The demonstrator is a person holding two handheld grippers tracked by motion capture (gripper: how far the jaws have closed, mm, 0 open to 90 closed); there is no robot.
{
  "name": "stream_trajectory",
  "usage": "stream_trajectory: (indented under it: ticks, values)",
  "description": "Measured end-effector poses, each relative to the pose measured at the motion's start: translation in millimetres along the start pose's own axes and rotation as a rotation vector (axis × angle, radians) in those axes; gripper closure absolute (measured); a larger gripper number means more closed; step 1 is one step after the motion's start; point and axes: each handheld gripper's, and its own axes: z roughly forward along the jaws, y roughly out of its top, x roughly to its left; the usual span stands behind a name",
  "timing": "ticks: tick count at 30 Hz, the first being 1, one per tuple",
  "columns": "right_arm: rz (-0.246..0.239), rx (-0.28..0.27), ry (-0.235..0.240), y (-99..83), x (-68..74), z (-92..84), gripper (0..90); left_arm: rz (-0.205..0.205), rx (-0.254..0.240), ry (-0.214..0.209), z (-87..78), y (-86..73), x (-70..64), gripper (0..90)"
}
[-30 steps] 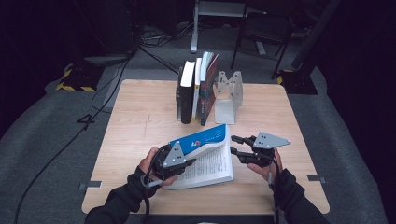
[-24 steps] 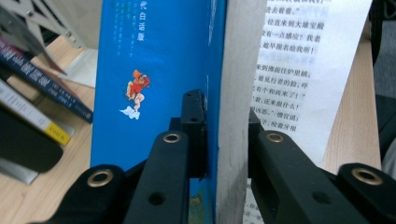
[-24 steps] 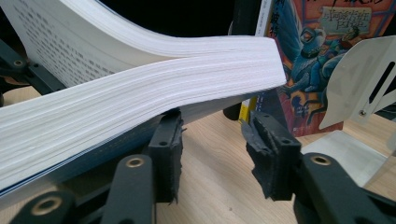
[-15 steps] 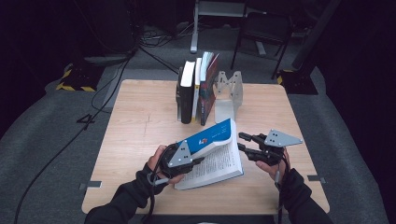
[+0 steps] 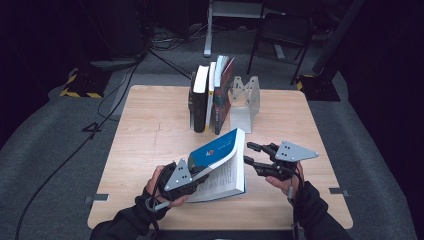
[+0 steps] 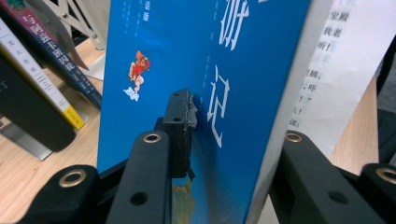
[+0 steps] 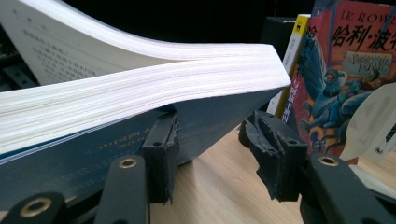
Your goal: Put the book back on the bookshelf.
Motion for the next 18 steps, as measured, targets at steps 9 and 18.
stream_trajectory:
  ticks: [9,18]
  values:
    - [-0.024,-0.024,0.023,10.0,5.5,10.4,49.4,-0.033,0.052,0.082,-1.0,-4.0,-3.4,62.1]
    - [-0.029,-0.038,0.034,15.8,8.5,17.4,47.9,-0.059,0.054,0.089,-1.7,-6.4,2.9,69.3]
